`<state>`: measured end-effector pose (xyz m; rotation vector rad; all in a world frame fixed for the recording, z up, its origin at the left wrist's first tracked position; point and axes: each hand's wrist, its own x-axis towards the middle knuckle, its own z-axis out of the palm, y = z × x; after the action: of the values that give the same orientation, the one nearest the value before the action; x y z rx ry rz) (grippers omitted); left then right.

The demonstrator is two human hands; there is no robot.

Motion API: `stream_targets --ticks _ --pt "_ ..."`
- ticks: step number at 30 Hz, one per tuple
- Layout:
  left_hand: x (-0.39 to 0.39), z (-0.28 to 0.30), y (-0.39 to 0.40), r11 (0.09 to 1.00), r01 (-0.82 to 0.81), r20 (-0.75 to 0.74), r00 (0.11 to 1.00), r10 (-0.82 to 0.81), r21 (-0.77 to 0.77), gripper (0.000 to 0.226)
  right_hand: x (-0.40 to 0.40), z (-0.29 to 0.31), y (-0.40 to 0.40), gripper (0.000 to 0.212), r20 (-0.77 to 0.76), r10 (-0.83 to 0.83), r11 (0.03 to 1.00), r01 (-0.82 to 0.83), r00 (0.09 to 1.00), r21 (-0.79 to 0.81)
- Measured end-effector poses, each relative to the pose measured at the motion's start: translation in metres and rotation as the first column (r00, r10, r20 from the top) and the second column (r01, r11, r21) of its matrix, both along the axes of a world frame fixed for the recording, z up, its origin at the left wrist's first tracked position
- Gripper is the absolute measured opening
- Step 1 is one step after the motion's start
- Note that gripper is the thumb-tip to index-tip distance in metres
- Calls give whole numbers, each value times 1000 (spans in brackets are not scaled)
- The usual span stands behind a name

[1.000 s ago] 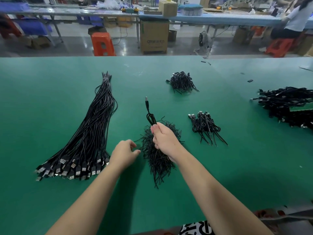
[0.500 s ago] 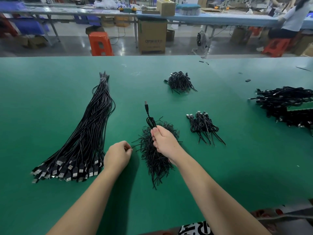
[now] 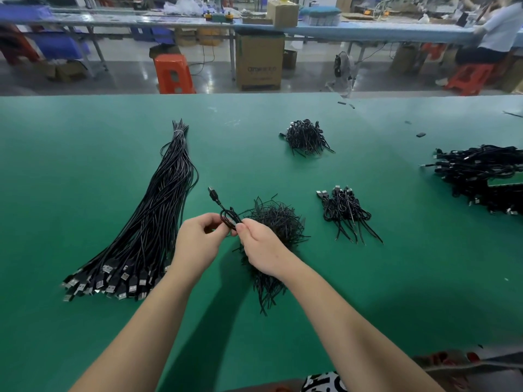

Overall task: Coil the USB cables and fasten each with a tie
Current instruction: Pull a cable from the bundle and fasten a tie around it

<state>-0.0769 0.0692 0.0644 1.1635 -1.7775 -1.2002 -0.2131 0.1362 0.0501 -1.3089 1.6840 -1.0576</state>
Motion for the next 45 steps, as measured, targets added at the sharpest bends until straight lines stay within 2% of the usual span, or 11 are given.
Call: stream_targets --ticks 4,8,15,21,23,26,28,31,35,40,45 --pt "2 2 1 1000 25 1 1000 -25 18 13 -3 -1 0 17 0 -6 1000 6 1000 -5" --pt "1 5 6 993 99 -32 995 -97 71 17 -2 -2 -1 40 176 -40 999 37 984 18" --pt "2 9 7 988 147 -19 989 -146 43 20 3 -2 -3 20 226 -50 997 60 973 -40" --pt "3 12 12 961 89 281 960 -13 -262 11 4 -5 -4 28 137 -168 983 176 976 -48" --pt "6 14 16 849 142 390 917 81 -509 4 3 -3 -3 30 167 -187 980 195 968 -38" --pt "8 13 15 522 266 411 894 182 -810 4 2 3 -1 30 186 -182 983 184 966 7" --pt "7 14 12 368 325 409 895 180 -871 5 1 6 0 30 174 -164 986 158 971 47" --pt "7 17 6 277 401 441 893 96 -873 11 -1 12 2 30 157 -76 995 66 985 69" --pt "5 22 0 384 384 427 904 30 -840 16 2 21 3 30 72 11 997 -17 997 79" --pt "0 25 9 764 140 277 959 53 -630 11 13 27 6 35 10 25 999 -25 1000 -27" --pt "-2 32 12 909 -64 117 986 122 -411 16 16 31 6 32 -237 39 991 -67 971 -113"
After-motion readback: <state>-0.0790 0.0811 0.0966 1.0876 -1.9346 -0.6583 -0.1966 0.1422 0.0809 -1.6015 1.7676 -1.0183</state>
